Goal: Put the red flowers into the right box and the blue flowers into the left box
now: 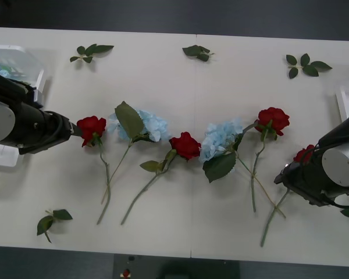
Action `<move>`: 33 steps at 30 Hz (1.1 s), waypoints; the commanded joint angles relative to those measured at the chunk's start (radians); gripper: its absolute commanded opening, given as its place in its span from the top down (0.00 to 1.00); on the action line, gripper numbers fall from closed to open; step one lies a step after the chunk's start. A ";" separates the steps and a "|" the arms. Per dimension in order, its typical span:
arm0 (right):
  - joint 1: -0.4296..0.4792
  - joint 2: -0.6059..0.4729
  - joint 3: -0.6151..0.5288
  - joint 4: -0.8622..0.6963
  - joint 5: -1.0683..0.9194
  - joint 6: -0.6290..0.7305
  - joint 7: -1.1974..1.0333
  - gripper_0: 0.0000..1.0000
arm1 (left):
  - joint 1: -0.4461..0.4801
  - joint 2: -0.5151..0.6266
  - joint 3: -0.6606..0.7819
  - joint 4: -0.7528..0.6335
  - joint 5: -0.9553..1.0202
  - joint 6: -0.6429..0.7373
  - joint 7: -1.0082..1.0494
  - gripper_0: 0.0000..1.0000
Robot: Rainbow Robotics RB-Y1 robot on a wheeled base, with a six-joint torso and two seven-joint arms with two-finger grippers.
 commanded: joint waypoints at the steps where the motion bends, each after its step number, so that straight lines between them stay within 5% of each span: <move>1: -0.013 0.004 -0.011 0.000 -0.003 -0.002 0.072 0.00 | -0.052 -0.013 -0.065 -0.016 -0.087 -0.012 0.027 0.00; 24: -0.033 0.042 0.003 0.118 0.014 -0.096 0.175 0.00 | -0.111 -0.172 -0.222 0.011 -0.299 -0.018 0.174 0.00; 33: -0.033 0.058 0.003 0.139 0.022 -0.116 0.192 0.00 | -0.167 -0.235 -0.286 0.119 -0.380 -0.019 0.186 0.00</move>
